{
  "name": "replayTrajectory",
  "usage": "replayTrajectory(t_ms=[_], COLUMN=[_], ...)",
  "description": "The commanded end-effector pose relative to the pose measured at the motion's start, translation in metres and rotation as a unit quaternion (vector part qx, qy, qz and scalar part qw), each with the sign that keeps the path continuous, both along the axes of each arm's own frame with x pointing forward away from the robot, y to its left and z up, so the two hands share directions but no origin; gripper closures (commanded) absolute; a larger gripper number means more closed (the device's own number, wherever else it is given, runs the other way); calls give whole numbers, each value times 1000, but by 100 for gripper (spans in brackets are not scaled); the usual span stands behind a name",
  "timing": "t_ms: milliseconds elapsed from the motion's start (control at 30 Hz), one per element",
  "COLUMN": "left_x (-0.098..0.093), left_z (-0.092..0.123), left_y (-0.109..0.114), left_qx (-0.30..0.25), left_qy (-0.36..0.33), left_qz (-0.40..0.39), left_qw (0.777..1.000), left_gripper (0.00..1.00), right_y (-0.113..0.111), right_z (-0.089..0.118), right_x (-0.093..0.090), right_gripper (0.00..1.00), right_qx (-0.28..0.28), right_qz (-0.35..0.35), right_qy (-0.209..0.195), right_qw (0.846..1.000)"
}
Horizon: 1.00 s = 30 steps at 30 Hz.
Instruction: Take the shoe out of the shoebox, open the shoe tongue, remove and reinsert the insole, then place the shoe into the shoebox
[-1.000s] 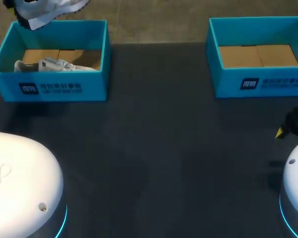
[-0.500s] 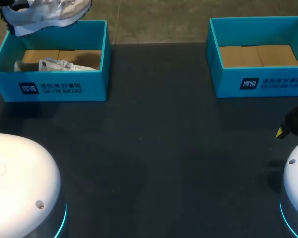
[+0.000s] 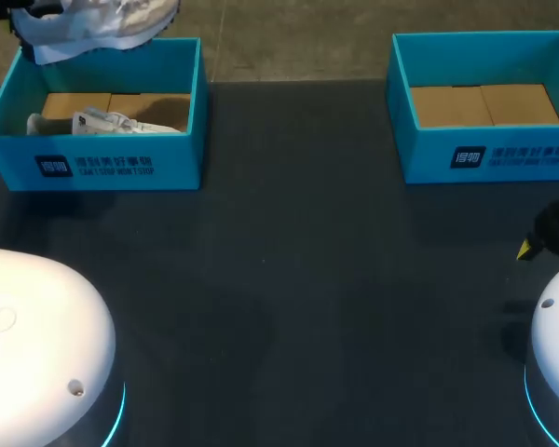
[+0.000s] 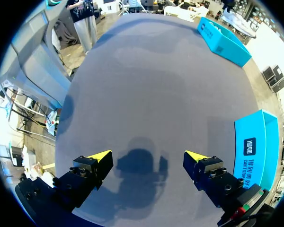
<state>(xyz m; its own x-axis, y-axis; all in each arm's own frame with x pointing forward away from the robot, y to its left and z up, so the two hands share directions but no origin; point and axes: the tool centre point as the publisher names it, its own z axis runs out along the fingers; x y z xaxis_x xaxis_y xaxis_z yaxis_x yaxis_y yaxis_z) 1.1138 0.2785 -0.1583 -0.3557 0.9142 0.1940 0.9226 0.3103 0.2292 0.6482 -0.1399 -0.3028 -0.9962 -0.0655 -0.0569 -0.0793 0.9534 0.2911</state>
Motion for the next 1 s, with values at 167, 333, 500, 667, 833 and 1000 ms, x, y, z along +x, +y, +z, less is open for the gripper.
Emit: replayTrajectory(t_ms=[167,333,500,667,833,1000], left_x=[-3,-17,-13,-3,3,3], left_z=[-13,-32,-41,-45,-51,-66], left_y=[26,28,32,34,37,38], left_qx=[-37,-45,-29,-10,-2,8], left_qy=[9,13,11,3,10,24], left_qz=[-121,-128,-129,-149,-166,-160], left_qw=[992,991,991,989,986,987], left_gripper=[100,100,100,100,100,100], right_y=[1,1,1,1,1,1], right_z=[-1,-1,-1,-1,-1,-1], right_x=[-1,-1,-1,-1,-1,-1], right_gripper=[0,0,0,0,0,0], right_qx=[-2,-2,-2,-2,-2,-2], right_qz=[-1,-1,-1,-1,-1,-1], right_qy=[-1,-1,-1,-1,-1,-1], right_qw=[1000,1000,1000,1000,1000,1000])
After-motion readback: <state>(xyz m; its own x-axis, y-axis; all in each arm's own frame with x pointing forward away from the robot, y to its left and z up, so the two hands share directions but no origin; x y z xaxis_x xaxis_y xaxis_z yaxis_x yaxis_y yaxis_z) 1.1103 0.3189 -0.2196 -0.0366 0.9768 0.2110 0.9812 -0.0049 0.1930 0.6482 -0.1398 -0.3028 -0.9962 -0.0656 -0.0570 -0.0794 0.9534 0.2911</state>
